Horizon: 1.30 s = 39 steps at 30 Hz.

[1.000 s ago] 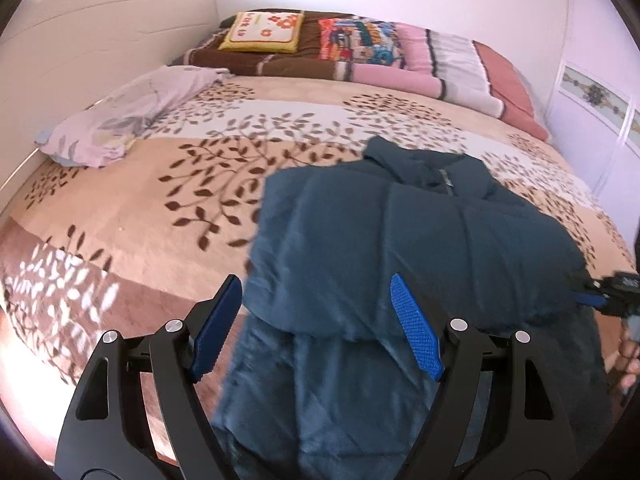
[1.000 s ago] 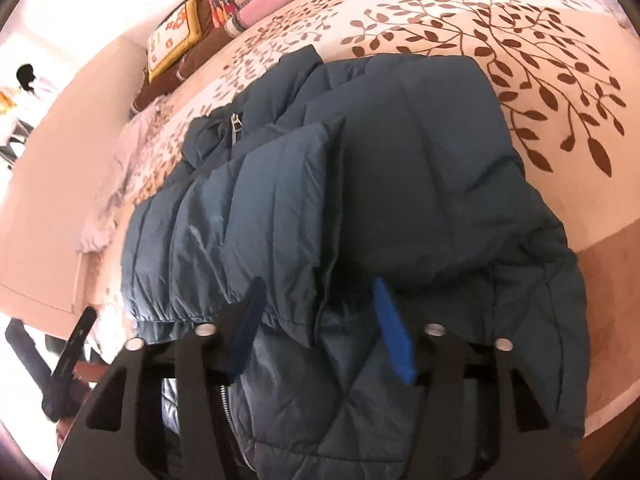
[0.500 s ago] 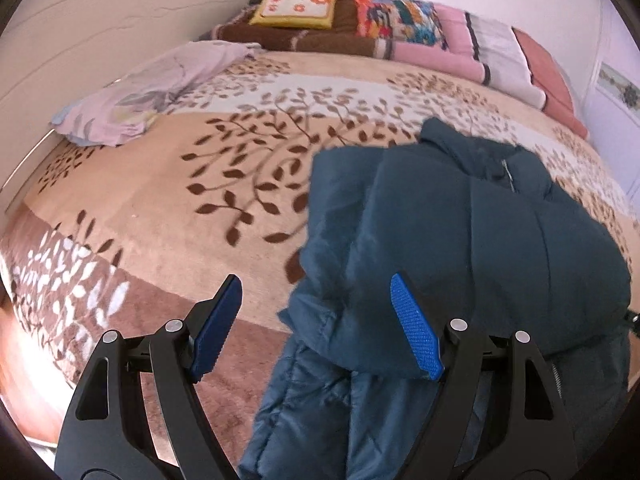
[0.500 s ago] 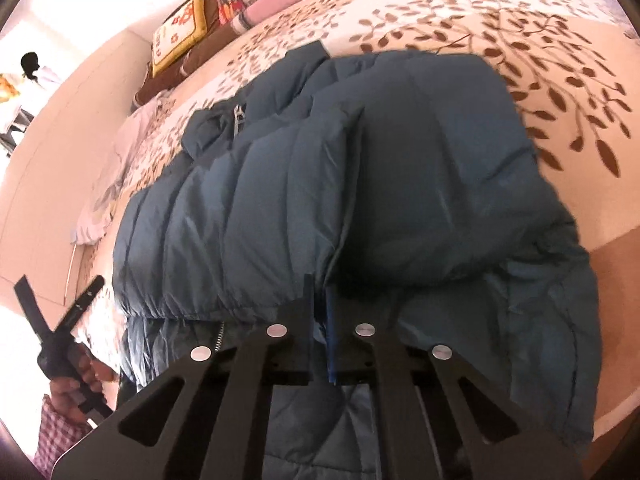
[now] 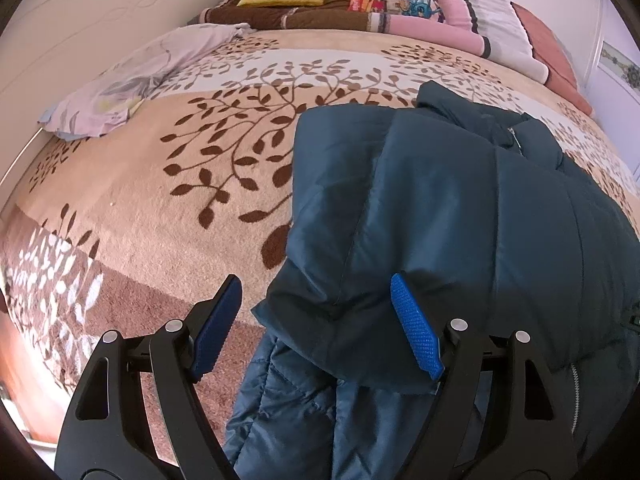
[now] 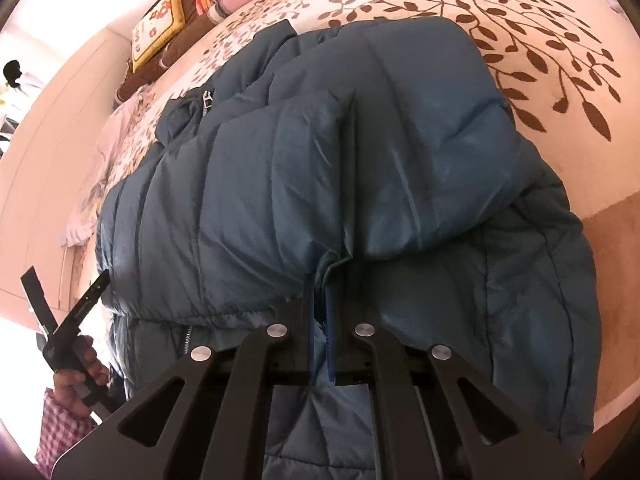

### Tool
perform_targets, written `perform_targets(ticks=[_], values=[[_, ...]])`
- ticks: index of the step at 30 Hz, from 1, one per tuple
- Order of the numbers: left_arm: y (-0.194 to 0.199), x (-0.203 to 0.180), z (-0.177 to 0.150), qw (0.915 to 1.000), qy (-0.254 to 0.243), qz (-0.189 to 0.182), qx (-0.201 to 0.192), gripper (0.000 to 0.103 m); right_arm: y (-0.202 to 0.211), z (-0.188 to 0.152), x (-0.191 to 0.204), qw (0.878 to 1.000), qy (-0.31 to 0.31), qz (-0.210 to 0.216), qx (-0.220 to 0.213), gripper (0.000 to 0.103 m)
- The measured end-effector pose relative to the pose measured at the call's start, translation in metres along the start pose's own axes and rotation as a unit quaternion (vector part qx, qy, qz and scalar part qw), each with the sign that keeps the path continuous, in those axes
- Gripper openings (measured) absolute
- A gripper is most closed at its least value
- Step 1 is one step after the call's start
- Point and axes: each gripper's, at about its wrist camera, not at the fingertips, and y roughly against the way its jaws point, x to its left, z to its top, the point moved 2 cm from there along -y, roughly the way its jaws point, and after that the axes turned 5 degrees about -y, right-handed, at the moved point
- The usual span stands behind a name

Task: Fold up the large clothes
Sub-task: 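Fold the jacket side over toward the zipper with the right tool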

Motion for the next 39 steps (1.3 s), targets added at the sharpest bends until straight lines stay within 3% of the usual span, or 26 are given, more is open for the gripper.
perform_targets(ticks=[13, 26, 33, 39], values=[[0.014, 0.0, -0.002, 1.0, 0.002, 0.001, -0.007, 0.076, 0.015, -0.002, 0.014, 0.999, 0.028, -0.022, -0.012, 0.015], [0.066, -0.001, -0.012, 0.999, -0.007, -0.021, -0.039, 0.076, 0.083, -0.042, 0.022, 0.987, 0.129, -0.052, -0.079, 0.016], [0.101, 0.002, -0.03, 0.9985, -0.02, -0.017, -0.048, 0.076, 0.119, -0.07, 0.0, 0.982, 0.153, -0.055, -0.099, 0.023], [0.125, 0.0, -0.046, 0.9979, -0.033, -0.015, -0.053, 0.076, 0.141, -0.088, -0.029, 0.984, 0.134, -0.059, -0.105, 0.027]])
